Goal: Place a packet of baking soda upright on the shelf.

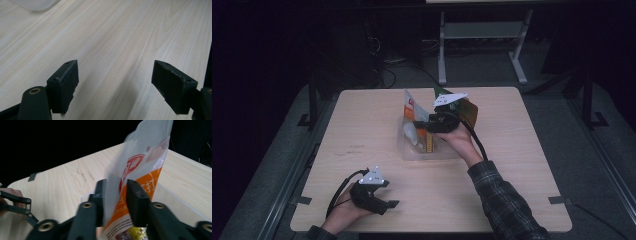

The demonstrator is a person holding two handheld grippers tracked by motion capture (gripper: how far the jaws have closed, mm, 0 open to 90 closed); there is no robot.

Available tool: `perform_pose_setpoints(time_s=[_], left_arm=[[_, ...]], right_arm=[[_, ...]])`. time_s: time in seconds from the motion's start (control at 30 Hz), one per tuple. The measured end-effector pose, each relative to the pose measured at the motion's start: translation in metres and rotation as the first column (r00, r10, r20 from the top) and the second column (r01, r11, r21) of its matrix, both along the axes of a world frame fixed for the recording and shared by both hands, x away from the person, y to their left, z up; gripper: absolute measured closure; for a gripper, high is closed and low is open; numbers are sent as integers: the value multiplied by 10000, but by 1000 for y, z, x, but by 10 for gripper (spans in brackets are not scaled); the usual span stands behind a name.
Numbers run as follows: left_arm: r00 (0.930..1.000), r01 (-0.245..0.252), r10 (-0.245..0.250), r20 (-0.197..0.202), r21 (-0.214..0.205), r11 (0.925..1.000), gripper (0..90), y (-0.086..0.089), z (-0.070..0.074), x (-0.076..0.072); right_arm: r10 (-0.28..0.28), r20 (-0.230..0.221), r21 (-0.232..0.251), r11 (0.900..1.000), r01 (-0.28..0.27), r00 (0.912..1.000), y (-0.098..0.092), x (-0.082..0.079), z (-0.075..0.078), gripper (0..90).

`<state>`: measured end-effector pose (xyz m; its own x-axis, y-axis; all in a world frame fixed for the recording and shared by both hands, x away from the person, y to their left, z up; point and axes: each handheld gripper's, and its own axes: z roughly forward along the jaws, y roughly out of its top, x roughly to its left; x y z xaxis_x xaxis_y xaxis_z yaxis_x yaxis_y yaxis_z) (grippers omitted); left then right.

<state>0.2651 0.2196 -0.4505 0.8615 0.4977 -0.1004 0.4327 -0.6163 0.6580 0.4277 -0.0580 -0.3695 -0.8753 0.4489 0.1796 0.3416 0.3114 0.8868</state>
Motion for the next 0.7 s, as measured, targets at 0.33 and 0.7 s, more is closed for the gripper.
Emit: perform_pose_setpoints(time_s=[0.33,0.7], left_arm=[[10000,-26,26,-29,-46,10000,211,-1,-1,0],[9997,-96,100,223,-184,9998,210,1,2,0]], right_arm=[[-274,144,-167,9995,276,9995,-11,-16,14,393],[-210,599,-286,9993,228,9980,-35,-43,20,319]])
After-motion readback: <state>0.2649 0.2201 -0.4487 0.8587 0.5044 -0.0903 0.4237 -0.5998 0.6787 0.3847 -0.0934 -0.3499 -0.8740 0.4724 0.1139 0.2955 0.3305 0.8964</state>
